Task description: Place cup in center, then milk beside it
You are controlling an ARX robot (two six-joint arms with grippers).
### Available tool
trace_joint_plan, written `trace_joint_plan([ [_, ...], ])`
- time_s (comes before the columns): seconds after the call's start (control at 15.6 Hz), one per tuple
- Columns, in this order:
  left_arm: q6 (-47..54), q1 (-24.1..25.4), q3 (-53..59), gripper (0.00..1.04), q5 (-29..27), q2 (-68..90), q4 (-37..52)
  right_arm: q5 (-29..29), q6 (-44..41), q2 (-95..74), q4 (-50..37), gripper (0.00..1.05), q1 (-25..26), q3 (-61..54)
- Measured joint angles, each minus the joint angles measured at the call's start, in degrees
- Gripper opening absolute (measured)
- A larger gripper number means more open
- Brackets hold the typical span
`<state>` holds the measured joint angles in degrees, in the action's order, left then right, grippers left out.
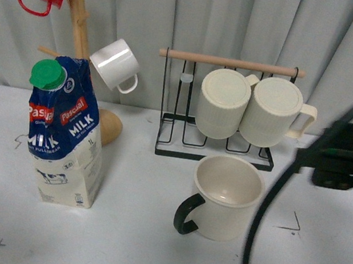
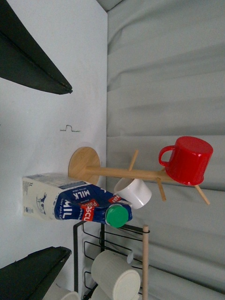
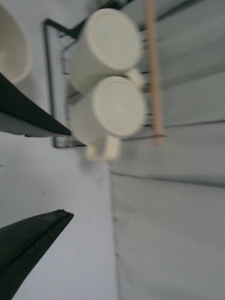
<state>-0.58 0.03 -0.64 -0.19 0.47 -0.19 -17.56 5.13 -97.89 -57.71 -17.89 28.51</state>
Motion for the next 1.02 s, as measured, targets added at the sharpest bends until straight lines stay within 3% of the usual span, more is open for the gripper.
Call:
trace_joint_plan([
  [0.13, 0.0, 0.0, 0.0, 0.98, 0.2, 0.0, 0.0, 2.3, -3.3, 9.9, -10.6, 0.33, 3.5, -6.4],
  [0.32, 0.0, 0.0, 0.0, 0.98, 0.2, 0.0, 0.0, 6.6, -4.7, 16.9, -7.2, 0.02, 6.9, -15.4],
  [0.9, 0.0, 0.0, 0.0, 0.98, 0.2, 0.0, 0.0, 12.4, -4.8, 41.1, 5.1, 0.02, 13.1, -24.8],
  [1.02, 0.0, 0.0, 0.0, 0.98, 0.1, 0.0, 0.0, 16.9, -4.8, 47.5, 10.5, 0.02, 17.9, -26.4],
])
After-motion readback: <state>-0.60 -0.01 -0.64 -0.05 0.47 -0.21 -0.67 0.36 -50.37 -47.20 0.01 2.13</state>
